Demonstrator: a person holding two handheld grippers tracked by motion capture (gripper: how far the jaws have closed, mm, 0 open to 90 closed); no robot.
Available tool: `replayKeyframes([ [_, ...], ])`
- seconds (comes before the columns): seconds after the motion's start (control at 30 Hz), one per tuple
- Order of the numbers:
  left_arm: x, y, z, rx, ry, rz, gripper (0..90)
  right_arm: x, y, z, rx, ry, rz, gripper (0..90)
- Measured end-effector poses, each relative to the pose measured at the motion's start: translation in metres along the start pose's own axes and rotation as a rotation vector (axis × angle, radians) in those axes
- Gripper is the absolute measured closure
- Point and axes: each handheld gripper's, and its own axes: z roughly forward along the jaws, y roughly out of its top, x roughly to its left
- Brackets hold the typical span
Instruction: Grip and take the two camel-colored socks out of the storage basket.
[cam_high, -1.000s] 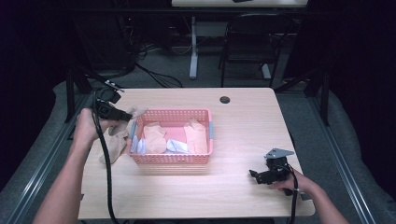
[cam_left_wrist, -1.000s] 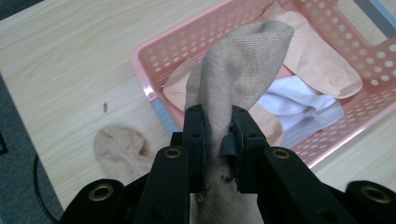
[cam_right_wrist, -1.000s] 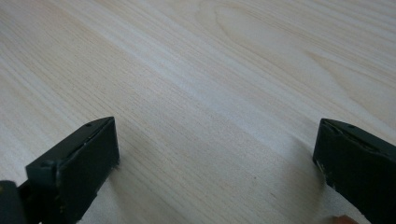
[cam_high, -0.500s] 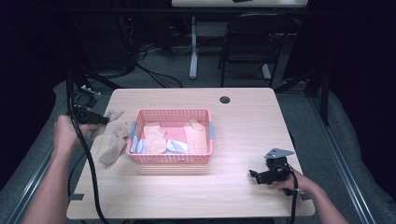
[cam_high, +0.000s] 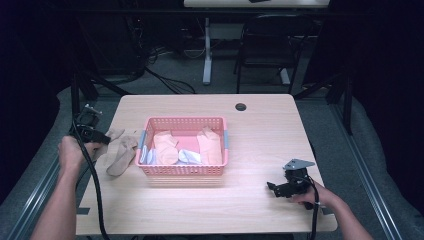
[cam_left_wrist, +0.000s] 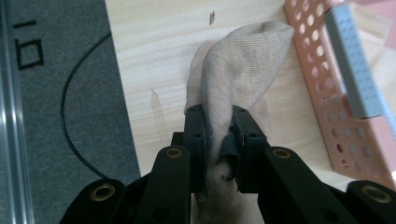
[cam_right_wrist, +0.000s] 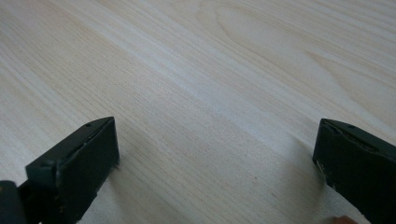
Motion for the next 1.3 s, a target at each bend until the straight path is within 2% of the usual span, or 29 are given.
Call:
replayKeyframes([
  [0.03, 0.003, -0.001, 0.004, 0.002, -0.011, -0.012, 78.3, 0.000, 0.000, 0.000, 0.001, 0.002, -0.001, 0.0],
  [0.1, 0.003, -0.002, 0.011, 0.004, 0.007, -0.006, 78.3, 0.000, 0.000, 0.000, 0.002, 0.002, 0.000, 0.0],
  [0.17, 0.002, -0.003, 0.021, 0.024, 0.003, -0.014, 78.3, 0.000, 0.000, 0.000, 0.002, 0.002, 0.000, 0.0],
  [0.2, 0.002, -0.003, 0.021, 0.024, 0.003, -0.014, 78.3, 0.000, 0.000, 0.000, 0.002, 0.002, 0.000, 0.0],
  [0.23, 0.003, -0.004, 0.028, 0.043, -0.019, -0.023, 78.3, 0.000, 0.000, 0.000, 0.002, 0.002, 0.000, 0.0],
  [0.37, 0.001, -0.003, 0.040, 0.056, -0.030, -0.044, 78.2, 0.000, 0.000, 0.000, 0.002, 0.002, 0.000, 0.0],
  [0.63, -0.007, 0.001, 0.058, 0.096, -0.041, -0.051, 77.0, 0.000, 0.000, 0.000, 0.001, 0.002, -0.001, 0.0],
  [0.7, -0.007, 0.000, 0.062, 0.106, -0.025, -0.051, 74.8, 0.000, 0.000, 0.000, -0.001, 0.002, 0.000, 0.0],
  [0.77, -0.007, -0.001, 0.063, 0.112, -0.027, -0.053, 72.3, 0.000, 0.000, 0.000, -0.001, 0.002, 0.000, 0.0],
  [0.8, -0.006, -0.003, 0.064, 0.116, -0.018, -0.064, 67.6, 0.000, 0.000, 0.000, 0.000, 0.001, -0.002, 0.0],
  [0.83, -0.005, -0.004, 0.064, 0.112, -0.011, -0.068, 57.6, 0.000, 0.000, 0.000, 0.000, 0.002, -0.001, 0.0],
  [0.93, -0.002, -0.009, 0.058, 0.088, -0.003, -0.090, 42.5, 0.000, 0.000, 0.000, -0.001, 0.002, 0.000, 0.0],
  [0.97, 0.000, -0.012, 0.051, 0.065, -0.010, -0.094, 39.3, 0.000, 0.000, 0.000, 0.000, 0.000, -0.002, 0.0],
  [1.03, 0.001, -0.013, 0.046, 0.054, -0.012, -0.094, 32.4, 0.000, 0.000, 0.000, 0.004, 0.001, -0.006, 0.0],
  [1.07, 0.001, -0.014, 0.041, 0.042, -0.006, -0.088, 32.4, 0.000, 0.000, 0.000, 0.004, 0.001, -0.006, 0.0],
  [1.1, 0.000, -0.016, 0.036, 0.023, -0.010, -0.089, 26.3, 0.000, 0.000, 0.000, 0.004, 0.001, -0.006, 0.0],
  [1.13, 0.000, -0.017, 0.032, 0.014, -0.012, -0.081, 26.3, 0.000, 0.000, 0.000, 0.004, 0.001, -0.006, 0.0],
  [1.17, -0.003, -0.020, 0.023, -0.014, -0.011, -0.070, 21.8, 0.000, 0.000, 0.000, 0.004, 0.001, -0.006, 0.0],
  [1.2, -0.003, -0.020, 0.023, -0.014, -0.011, -0.070, 19.3, 0.000, 0.000, 0.000, 0.004, 0.001, -0.006, 0.0],
  [1.23, -0.007, -0.024, 0.015, -0.033, -0.025, -0.062, 16.7, 0.000, 0.000, 0.000, 0.004, 0.001, -0.006, 0.0],
  [1.3, -0.009, -0.027, 0.012, -0.042, -0.025, -0.052, 15.3, 0.000, 0.000, 0.000, 0.004, 0.001, -0.006, 0.0],
])
